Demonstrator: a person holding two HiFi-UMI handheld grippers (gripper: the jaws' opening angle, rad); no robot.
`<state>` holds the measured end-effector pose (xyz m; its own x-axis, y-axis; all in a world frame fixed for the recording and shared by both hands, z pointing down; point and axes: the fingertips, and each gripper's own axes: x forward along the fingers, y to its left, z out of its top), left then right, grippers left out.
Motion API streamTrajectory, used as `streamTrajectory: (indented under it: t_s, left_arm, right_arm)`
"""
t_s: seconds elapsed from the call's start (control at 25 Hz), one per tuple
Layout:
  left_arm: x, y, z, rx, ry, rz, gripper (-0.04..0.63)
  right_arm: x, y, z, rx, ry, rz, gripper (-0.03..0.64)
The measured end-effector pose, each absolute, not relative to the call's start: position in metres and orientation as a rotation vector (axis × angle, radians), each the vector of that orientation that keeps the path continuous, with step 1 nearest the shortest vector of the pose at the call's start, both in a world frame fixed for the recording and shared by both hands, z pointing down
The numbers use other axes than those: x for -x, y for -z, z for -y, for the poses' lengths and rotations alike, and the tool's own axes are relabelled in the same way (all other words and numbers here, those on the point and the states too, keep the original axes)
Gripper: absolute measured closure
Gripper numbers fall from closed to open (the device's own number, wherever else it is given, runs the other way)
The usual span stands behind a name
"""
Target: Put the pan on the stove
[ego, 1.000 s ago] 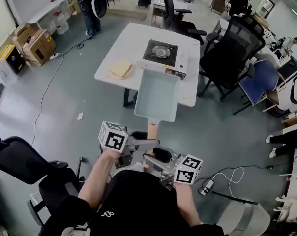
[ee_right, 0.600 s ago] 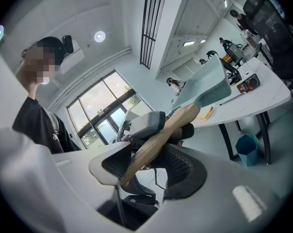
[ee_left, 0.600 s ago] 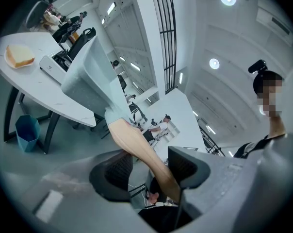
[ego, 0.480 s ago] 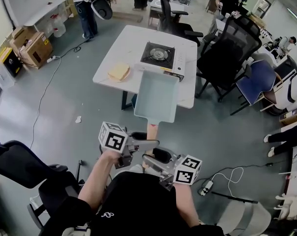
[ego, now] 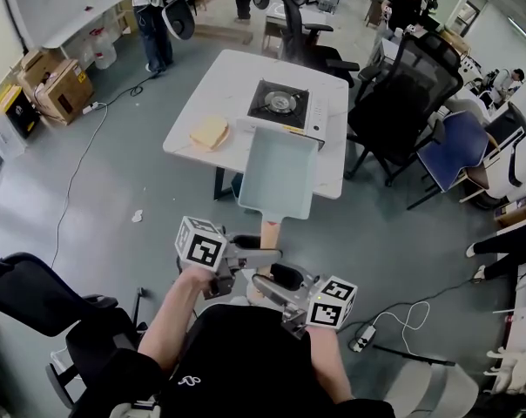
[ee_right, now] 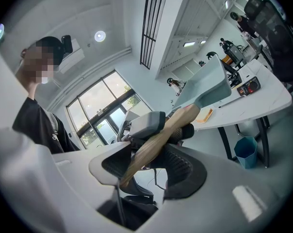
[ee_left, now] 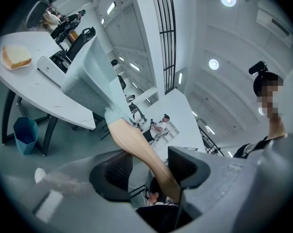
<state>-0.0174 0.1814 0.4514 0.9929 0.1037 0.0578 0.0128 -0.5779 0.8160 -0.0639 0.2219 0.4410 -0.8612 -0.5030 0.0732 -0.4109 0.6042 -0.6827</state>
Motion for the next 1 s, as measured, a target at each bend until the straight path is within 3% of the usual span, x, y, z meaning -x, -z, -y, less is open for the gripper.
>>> streamTrajectory:
  t_s: [1.0]
  left_arm:
    - [0.000,-0.463,-0.093,-2.163,-0.122,-0.092,0.360]
  right_arm:
    - [0.047,-0.452,-0.132,0.787,1.131,-2.690,0.405]
